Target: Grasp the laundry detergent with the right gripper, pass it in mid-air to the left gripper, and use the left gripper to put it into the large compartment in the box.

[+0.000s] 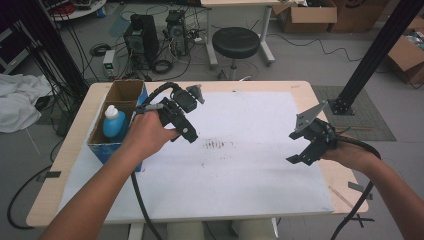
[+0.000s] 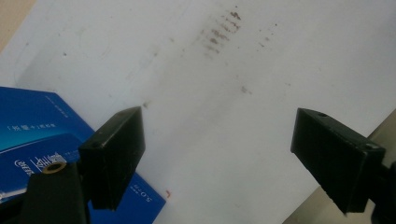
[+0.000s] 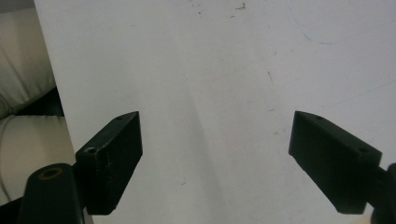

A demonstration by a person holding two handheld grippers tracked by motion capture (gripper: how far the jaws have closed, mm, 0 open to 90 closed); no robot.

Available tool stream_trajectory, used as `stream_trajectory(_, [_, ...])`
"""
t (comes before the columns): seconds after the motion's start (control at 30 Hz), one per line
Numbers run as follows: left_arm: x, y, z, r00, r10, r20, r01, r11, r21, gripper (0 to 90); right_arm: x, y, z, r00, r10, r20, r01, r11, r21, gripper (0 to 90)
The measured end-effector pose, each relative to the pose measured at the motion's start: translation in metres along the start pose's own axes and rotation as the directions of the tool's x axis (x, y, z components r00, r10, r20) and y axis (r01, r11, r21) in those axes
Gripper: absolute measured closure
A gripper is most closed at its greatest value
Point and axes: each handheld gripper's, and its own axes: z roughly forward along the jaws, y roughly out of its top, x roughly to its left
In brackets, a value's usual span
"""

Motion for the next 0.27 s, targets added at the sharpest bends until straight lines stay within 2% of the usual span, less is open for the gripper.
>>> stream_trajectory(0.27, [0.0009, -0.001, 0.0001, 1.0, -0.003, 0.001, 0.003, 1.0, 0.0, 18.6, 0.0024, -0.0006, 0.0011, 1.0, 0.0, -0.001, 0.0, 1.0, 0.004, 17.1])
